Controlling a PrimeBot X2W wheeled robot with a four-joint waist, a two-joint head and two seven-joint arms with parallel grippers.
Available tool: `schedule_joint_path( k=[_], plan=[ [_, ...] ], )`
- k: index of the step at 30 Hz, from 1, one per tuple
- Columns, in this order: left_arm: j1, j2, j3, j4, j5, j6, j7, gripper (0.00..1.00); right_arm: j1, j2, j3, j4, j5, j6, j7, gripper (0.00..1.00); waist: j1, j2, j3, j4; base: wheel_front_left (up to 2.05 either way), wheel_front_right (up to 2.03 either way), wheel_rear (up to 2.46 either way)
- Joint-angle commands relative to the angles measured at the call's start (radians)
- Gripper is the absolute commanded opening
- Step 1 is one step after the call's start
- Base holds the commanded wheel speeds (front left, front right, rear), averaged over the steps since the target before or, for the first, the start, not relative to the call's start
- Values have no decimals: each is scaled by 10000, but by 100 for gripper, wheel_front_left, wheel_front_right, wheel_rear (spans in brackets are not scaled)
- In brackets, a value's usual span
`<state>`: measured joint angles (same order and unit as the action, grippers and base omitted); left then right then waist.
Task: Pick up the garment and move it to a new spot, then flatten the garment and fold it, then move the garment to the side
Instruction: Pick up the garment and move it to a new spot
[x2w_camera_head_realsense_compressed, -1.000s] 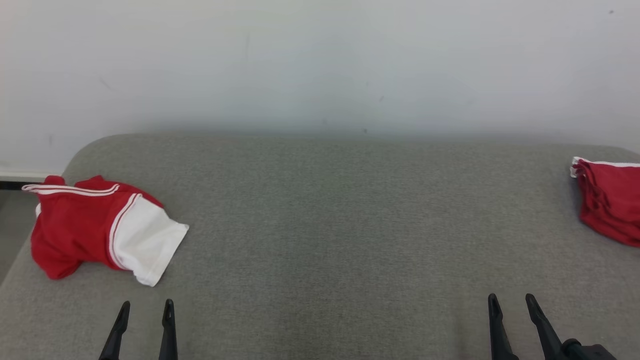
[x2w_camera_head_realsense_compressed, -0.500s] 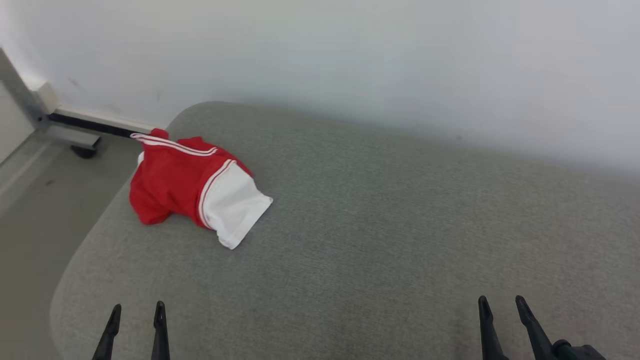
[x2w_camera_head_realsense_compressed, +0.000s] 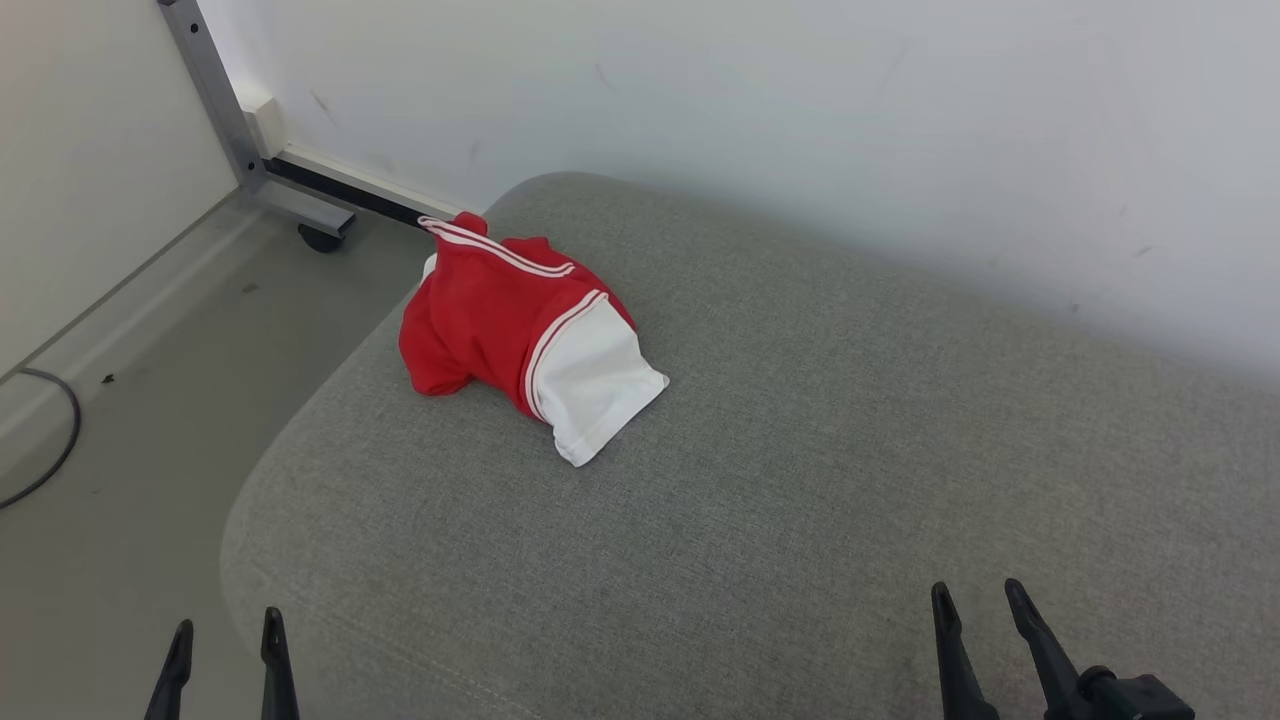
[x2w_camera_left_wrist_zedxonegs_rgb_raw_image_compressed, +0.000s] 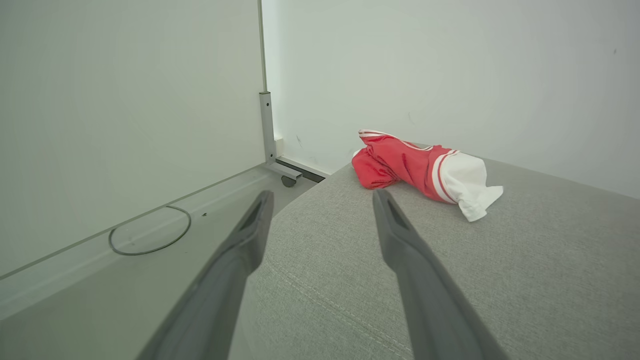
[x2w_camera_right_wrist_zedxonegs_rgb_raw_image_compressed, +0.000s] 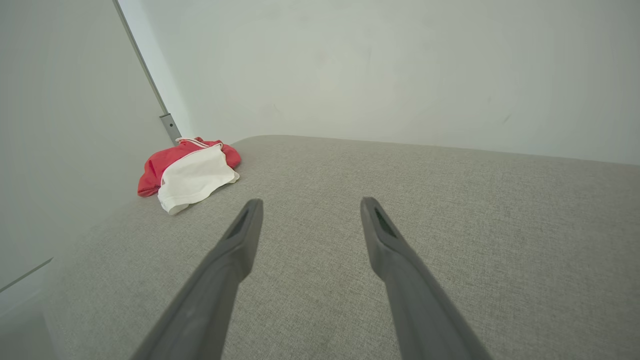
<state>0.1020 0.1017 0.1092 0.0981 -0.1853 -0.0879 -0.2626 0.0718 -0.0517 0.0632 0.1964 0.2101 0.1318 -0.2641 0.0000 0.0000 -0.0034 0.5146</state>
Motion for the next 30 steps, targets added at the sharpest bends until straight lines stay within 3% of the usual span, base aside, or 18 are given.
schedule_joint_path(
  k=[1, 11, 22, 30],
  plan=[
    [69, -29, 39, -78, -5, 14, -30, 100, -67, -17, 6, 19, -48, -26, 1, 100, 0, 0, 67, 41, 0, 0, 0],
    [-525, 100, 75, 52, -127, -68, -30, 100, -162, -97, -206, -120, -121, -26, 1, 100, 0, 0, 380, -252, 0, 0, 0],
    [-3360, 523, 289, 324, -726, -109, 87, 100, -1033, -777, -841, -960, -436, -26, 293, 100, 0, 0, 2354, -2095, 0, 0, 0],
    [-6273, 1341, 857, 868, -1186, 80, 611, 100, -1919, -1124, -1085, -1820, -571, -26, 441, 100, 0, 0, 4172, -3508, 0, 0, 0]
  ],
)
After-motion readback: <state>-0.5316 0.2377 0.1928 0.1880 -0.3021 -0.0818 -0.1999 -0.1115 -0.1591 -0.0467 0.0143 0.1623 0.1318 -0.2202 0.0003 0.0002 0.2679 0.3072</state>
